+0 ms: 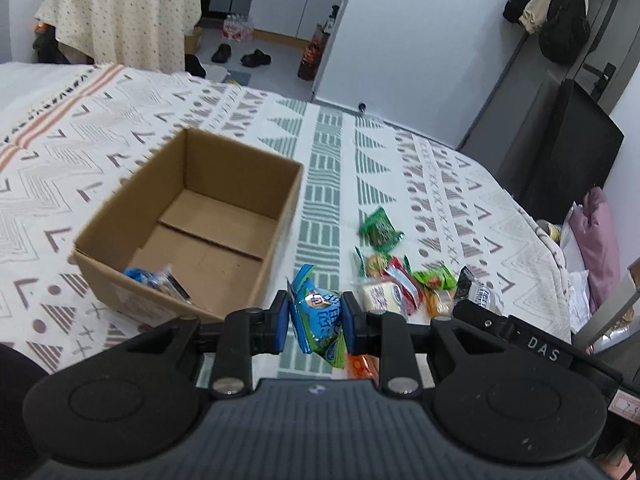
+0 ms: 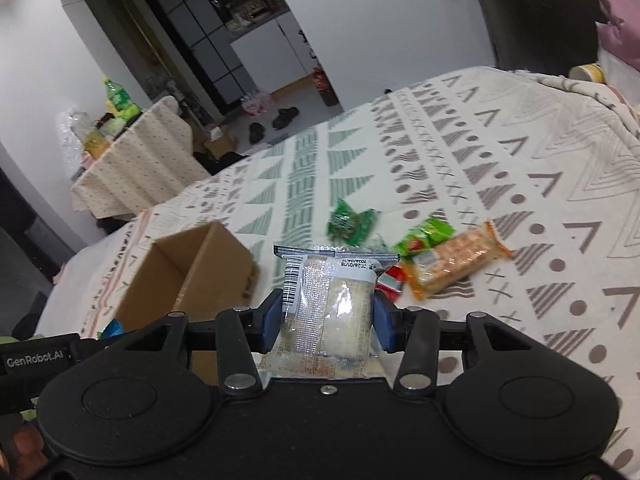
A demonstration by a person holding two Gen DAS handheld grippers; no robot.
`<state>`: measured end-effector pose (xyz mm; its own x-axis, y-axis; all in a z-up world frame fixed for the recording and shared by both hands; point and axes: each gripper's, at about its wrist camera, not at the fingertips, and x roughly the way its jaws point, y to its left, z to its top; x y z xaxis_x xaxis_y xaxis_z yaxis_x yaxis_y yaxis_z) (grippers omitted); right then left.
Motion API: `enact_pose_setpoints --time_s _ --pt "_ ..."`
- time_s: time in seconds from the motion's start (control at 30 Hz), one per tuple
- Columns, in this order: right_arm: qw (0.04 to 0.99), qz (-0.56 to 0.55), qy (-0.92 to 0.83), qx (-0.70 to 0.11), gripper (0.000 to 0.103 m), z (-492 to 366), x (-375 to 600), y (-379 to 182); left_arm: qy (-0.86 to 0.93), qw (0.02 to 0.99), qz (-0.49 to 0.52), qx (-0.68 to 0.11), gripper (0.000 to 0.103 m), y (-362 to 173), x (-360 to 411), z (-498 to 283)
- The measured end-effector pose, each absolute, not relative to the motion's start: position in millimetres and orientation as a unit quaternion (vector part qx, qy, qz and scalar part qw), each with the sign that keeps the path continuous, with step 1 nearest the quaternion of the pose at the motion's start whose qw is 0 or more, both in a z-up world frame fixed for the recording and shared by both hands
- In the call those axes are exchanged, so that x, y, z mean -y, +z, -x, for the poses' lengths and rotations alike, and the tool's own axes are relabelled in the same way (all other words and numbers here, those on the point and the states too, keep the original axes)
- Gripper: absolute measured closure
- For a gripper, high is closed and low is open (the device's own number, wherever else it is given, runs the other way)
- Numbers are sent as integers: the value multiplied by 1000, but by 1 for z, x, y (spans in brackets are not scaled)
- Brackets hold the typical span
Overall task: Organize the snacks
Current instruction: 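Carry both snacks into the cardboard box and open both tools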
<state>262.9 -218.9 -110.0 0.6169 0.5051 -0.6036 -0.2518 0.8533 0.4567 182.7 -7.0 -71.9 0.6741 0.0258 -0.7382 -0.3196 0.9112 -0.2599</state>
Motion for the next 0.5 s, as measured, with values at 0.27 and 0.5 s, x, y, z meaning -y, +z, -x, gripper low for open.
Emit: enact_pose_setpoints --time_s 0.27,0.5 --pt "884 -173 246 -358 58 -260 204 -103 101 903 188 -373 77 -52 -10 -177" --pt "882 -174 260 -352 57 -257 182 -97 109 904 200 -361 77 -43 -34 -173"
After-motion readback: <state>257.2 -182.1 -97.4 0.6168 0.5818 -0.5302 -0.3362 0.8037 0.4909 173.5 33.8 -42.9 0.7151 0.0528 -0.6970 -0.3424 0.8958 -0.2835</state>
